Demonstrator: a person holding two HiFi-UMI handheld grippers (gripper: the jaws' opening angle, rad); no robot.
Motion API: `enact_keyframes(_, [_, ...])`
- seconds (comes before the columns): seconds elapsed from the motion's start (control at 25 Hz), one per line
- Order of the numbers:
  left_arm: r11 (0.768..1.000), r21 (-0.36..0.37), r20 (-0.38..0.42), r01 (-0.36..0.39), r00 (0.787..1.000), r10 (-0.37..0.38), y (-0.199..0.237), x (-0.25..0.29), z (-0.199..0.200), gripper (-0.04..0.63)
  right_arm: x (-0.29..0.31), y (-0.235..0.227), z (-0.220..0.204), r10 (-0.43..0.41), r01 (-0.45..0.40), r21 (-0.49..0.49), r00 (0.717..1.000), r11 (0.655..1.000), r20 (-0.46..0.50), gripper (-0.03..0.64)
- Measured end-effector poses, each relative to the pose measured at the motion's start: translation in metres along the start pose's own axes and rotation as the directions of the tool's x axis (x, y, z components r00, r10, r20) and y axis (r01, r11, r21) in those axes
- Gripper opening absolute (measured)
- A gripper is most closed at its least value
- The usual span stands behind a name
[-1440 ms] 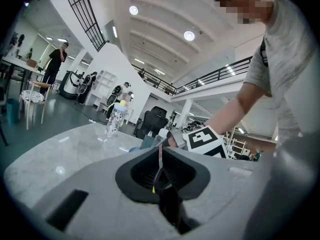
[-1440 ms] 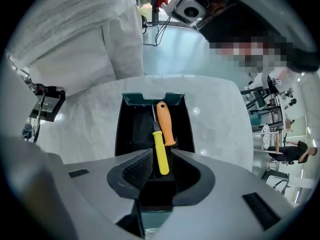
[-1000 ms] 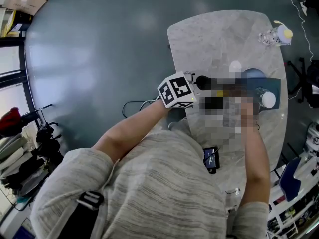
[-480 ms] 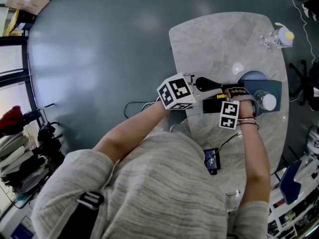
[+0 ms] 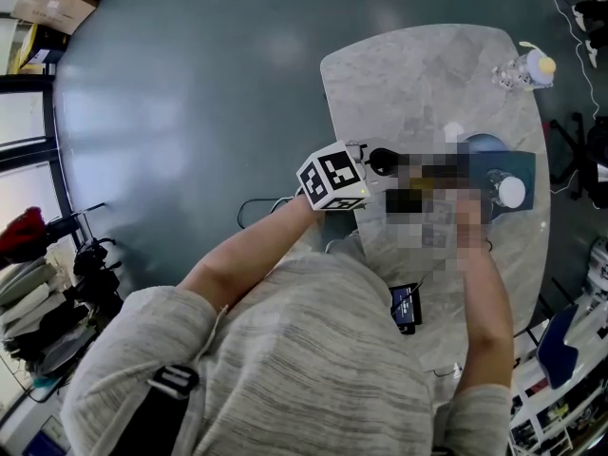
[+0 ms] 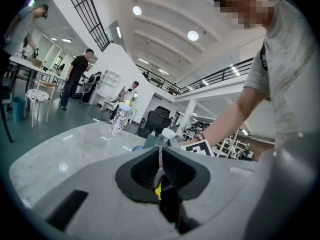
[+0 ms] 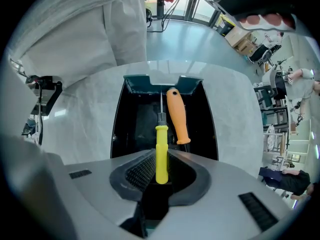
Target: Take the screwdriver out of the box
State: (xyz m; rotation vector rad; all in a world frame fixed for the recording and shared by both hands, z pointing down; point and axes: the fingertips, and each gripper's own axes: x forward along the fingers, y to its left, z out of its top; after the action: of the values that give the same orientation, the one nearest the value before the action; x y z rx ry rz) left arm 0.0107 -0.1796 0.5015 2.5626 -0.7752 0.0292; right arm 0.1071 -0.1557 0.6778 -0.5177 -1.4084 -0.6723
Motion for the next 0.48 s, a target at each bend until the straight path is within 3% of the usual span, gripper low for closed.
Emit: enact_keyframes(0.48, [1.0,0.031,0.009,-0.001,1.0,0.001,-0.008,-0.007,0.013,0.032,-0.027,-0.012,0.0,-0.113,0.112,0.04,0.993,0.993,0.017,0.066])
